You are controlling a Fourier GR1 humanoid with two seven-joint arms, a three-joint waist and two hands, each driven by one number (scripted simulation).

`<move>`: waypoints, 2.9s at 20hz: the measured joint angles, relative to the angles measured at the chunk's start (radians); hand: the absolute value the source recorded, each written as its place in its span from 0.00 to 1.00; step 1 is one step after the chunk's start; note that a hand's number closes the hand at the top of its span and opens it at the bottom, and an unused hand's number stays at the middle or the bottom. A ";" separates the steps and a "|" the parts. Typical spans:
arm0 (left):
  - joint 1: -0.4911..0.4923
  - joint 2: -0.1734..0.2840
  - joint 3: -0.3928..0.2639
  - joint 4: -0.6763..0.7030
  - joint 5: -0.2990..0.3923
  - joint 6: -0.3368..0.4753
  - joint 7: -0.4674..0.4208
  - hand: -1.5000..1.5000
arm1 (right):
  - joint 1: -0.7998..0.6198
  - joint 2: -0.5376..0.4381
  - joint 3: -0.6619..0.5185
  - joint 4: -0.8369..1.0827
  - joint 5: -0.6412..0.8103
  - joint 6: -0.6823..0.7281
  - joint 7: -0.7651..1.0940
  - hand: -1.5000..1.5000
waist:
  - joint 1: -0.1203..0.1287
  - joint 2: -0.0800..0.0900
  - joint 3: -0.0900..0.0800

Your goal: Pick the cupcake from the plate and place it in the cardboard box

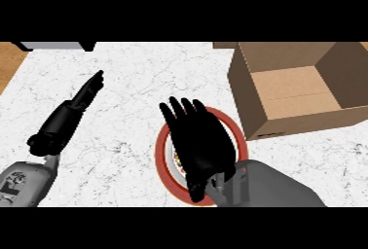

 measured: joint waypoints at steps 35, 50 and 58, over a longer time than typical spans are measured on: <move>0.047 -0.103 0.112 -0.071 -0.107 -0.114 0.036 0.50 | 0.108 0.158 -0.049 0.385 0.366 -0.007 -0.155 0.00 | 0.000 0.002 0.001; 0.051 -0.151 0.167 -0.085 -0.154 -0.165 0.046 0.50 | 0.151 0.145 -0.066 0.525 0.434 -0.088 -0.265 1.00 | 0.001 0.002 0.001; 0.053 -0.166 0.176 -0.092 -0.172 -0.182 0.060 0.50 | 0.111 0.154 -0.043 0.597 0.534 -0.197 -0.412 1.00 | 0.002 0.003 0.001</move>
